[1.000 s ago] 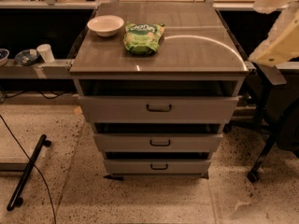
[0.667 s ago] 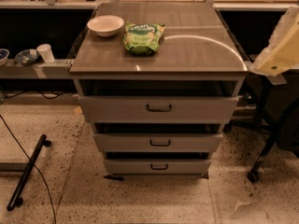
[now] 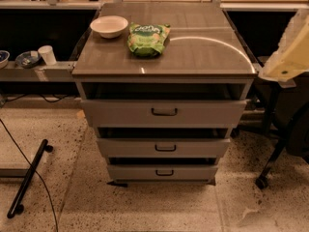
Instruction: Open middle drawer
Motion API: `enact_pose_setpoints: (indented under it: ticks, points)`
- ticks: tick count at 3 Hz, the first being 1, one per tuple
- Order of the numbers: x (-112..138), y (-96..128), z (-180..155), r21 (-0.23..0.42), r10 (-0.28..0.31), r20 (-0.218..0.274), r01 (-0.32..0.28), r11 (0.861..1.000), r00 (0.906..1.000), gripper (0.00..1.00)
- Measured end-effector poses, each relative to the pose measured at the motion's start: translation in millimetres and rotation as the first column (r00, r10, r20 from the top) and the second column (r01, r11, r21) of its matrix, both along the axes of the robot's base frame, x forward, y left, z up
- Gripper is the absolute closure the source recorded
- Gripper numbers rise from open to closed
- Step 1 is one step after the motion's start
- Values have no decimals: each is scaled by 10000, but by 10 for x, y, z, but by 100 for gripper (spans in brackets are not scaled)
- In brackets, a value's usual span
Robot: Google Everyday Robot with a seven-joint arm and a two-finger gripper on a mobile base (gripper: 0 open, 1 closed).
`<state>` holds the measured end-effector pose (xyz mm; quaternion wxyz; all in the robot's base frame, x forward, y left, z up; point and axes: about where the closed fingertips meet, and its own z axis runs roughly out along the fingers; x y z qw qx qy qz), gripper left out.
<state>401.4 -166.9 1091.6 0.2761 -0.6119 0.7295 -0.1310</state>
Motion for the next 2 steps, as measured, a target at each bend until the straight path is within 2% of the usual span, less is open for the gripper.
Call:
enact_pose_setpoints:
  ticks: [1,2]
  points:
    - [0,0,0,0,0,0,0,10000,10000,27]
    - [0,0,0,0,0,0,0,10000,10000,9]
